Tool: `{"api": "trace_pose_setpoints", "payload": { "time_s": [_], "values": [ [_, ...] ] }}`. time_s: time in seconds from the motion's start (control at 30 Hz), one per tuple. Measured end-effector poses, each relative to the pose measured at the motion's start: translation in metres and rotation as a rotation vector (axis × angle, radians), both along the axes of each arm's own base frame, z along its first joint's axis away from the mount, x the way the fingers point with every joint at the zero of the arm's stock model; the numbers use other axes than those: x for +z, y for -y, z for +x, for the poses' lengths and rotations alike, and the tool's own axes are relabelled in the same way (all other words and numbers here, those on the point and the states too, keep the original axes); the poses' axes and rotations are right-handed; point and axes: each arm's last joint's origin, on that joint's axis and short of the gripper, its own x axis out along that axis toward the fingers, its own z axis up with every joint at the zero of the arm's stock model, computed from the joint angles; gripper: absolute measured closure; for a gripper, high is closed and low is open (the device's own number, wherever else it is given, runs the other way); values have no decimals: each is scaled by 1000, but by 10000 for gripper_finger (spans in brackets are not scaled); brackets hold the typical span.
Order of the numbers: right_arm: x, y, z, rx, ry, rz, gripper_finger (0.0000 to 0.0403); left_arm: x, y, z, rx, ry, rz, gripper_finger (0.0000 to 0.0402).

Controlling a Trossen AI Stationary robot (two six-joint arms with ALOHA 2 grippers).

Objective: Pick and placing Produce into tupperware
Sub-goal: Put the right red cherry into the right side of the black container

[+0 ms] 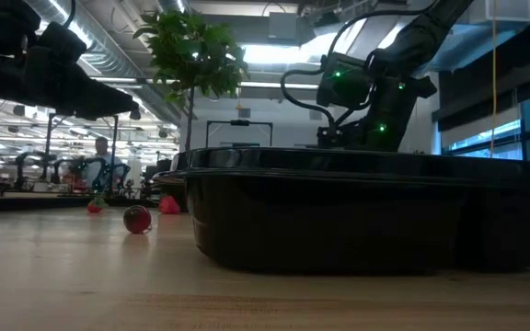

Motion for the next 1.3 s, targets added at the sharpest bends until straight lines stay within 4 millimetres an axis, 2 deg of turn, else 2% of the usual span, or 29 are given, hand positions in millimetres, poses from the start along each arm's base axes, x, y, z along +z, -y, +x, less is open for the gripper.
{"api": "trace_pose_setpoints", "payload": {
  "time_s": [0.17, 0.37, 0.53, 0.7, 0.83, 0.97, 1.3],
  "values": [
    [9, -7, -5, 37, -12, 0, 398, 0, 0, 0, 0, 0, 0, 215],
    [50, -28, -14, 56, 9, 16, 399, 0, 0, 0, 0, 0, 0, 215],
    [91, -64, -23, 95, 99, 61, 400, 0, 0, 0, 0, 0, 1, 215],
    [113, -106, -31, 170, 182, 116, 401, 0, 0, 0, 0, 0, 1, 215],
    [111, -136, -35, 228, 192, 152, 401, 0, 0, 0, 0, 0, 1, 215],
    [101, -157, -35, 242, 172, 180, 401, 0, 0, 0, 0, 0, 1, 215],
    [60, -176, -22, 180, 64, 189, 401, 0, 0, 0, 0, 0, 0, 215]
  ]
}}
